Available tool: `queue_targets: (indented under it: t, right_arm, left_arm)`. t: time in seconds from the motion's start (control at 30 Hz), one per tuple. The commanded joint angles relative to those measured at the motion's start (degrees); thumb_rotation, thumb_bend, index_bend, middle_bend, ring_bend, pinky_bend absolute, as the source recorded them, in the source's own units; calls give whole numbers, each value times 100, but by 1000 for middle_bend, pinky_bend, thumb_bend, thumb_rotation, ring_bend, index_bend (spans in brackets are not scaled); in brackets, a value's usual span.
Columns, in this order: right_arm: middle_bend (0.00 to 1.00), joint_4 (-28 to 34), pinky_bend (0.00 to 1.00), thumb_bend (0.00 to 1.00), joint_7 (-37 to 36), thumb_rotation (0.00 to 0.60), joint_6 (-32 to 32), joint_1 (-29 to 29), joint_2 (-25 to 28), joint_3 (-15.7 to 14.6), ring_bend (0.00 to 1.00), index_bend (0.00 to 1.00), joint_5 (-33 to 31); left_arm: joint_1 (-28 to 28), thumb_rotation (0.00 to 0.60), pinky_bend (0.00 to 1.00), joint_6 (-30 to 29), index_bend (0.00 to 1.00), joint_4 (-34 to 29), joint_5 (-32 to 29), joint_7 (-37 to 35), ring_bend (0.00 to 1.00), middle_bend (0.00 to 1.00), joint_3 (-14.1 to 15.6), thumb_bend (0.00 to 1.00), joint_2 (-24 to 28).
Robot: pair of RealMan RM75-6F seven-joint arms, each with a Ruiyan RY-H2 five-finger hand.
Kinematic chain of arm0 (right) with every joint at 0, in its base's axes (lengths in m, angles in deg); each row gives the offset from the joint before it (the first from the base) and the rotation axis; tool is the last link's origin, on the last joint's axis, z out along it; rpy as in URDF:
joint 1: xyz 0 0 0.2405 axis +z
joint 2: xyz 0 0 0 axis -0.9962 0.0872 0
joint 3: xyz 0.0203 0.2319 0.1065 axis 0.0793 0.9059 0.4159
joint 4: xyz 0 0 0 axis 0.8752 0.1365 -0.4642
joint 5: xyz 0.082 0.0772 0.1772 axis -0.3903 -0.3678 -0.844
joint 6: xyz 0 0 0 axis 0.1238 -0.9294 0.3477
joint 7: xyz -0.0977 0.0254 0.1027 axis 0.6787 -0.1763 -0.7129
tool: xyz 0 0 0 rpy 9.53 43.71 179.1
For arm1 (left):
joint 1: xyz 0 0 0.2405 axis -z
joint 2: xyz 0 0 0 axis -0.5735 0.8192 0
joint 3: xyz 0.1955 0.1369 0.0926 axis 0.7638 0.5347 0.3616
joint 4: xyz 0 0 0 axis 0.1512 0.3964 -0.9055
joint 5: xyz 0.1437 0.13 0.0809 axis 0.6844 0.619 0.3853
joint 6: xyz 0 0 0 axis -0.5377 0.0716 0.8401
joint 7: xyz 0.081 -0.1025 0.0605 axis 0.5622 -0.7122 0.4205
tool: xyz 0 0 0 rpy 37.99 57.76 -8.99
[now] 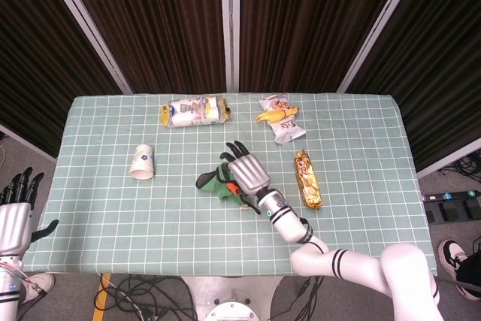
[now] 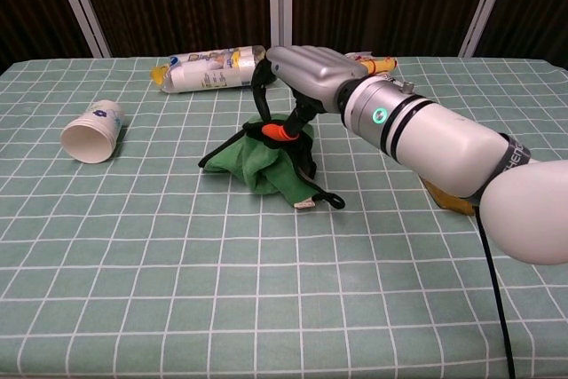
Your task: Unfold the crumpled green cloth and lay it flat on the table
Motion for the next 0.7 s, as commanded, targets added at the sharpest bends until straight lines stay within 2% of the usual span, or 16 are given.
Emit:
queue_targets:
  t: [0.03,0.37,0.5,0.7]
  right_arm:
    - [242,71,0,391,-43,600,58,-18,86,24,45,644,28]
    - [258,705,0,465,-277,600,398,-181,745,230,55,670,111]
    - [267,1016,0,474,-525,600,357,-173,1043,417,65,675,45]
    - [270,1370,0,477,-741,600,323,-51,1430,662,67,675,83]
  left_arm:
    - [12,600,132,18,80,6,-6,-4,31,0,-5,89,5]
    - [245,600,132,192,80,141,183,-190,30,0,-72,89,-17]
    - [440,600,132,356,80,210,253,-524,30,0,-173,89,-78]
    - [850,600,133,853,82,371,251,-1451,30,0,-360,87,-208]
